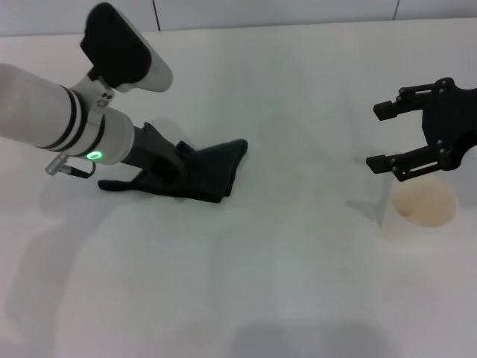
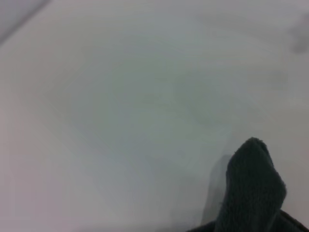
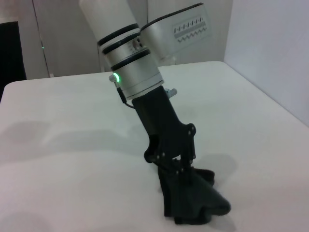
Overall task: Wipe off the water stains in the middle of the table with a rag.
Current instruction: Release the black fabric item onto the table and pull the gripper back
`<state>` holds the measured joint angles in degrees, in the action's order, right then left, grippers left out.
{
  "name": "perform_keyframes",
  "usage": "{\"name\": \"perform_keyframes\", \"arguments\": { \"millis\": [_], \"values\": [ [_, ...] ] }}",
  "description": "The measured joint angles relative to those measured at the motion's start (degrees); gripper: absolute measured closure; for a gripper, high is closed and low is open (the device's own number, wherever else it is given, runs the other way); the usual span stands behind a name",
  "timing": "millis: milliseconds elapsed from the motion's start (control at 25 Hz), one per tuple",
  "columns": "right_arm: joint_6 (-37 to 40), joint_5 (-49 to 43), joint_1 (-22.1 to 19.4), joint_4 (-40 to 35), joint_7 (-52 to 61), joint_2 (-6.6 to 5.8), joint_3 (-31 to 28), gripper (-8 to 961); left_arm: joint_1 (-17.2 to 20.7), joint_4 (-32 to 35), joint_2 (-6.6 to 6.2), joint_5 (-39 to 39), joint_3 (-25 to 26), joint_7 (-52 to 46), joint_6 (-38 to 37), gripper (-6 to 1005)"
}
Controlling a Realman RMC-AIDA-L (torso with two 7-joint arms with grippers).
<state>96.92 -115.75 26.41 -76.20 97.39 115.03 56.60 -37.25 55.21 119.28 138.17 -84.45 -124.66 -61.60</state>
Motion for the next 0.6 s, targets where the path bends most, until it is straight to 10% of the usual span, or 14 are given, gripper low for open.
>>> {"name": "perform_keyframes", "arguments": {
  "millis": [600],
  "values": [
    [-0.28,0.06,-0.07,-0.05,0.0,-0.02,-0.1,127,-0.61,2.29,0.08,-11.6,-0.92,9.03,-15.58,930]
  ]
}}
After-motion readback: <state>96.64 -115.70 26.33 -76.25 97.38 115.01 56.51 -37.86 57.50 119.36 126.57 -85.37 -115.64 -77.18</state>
